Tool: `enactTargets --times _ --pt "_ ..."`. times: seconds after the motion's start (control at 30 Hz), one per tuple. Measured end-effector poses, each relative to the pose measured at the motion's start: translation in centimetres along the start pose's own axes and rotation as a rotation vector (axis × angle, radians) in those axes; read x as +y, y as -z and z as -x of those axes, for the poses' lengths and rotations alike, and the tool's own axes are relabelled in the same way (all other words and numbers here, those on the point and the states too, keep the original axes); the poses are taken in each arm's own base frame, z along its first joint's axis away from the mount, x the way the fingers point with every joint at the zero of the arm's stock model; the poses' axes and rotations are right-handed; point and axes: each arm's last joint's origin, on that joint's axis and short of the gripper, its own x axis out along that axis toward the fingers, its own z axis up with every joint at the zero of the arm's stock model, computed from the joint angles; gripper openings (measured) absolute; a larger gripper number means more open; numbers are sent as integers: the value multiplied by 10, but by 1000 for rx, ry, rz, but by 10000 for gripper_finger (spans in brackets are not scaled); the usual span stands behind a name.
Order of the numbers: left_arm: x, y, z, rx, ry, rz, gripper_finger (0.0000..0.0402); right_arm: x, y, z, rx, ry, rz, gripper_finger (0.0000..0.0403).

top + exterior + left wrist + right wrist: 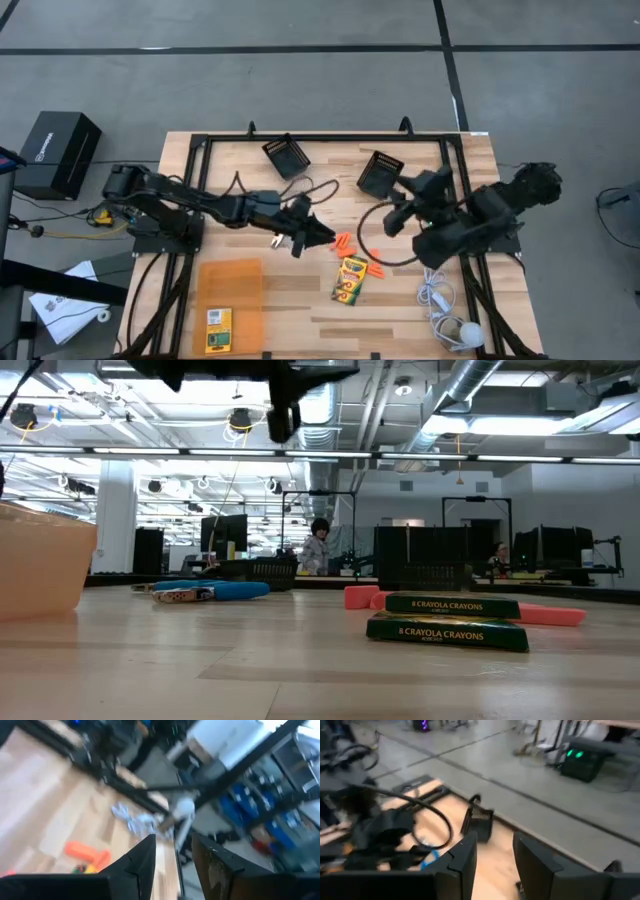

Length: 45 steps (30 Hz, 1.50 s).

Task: Pick & Place School Supplies
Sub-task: Put the crayon box into the orange transparent bin

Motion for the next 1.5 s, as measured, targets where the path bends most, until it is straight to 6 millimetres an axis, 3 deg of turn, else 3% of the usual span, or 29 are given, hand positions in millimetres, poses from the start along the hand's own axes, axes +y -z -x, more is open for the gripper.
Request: enactTargets --times 0.1,0.3,0.53,0.63,0.8,1.0,1.2,1.37,1.5 --pt "12 7 -8 86 31 -8 113 1 8 -13 95 23 -45 118" --pt "24 9 -11 162 90 -67 97 9 42 -36 277 83 -182 118" --pt "38 -3 -7 161 106 -101 92 44 93 -50 457 56 -334 114" --pt "46 -9 -5 143 84 -96 92 58 110 -52 540 43 -308 89" --pt "54 -16 -2 141 91 -89 92 81 137 -59 646 49 -282 10" --pt "58 -20 0 133 85 -87 92 109 169 -66 707 22 -301 2" --pt "57 -19 0 139 92 -84 92 126 198 -74 737 69 -346 1" --pt "57 -19 0 144 94 -56 92 139 211 -71 737 51 -434 0" --pt "55 -18 -1 165 119 -33 92 144 234 -65 739 115 -473 0"
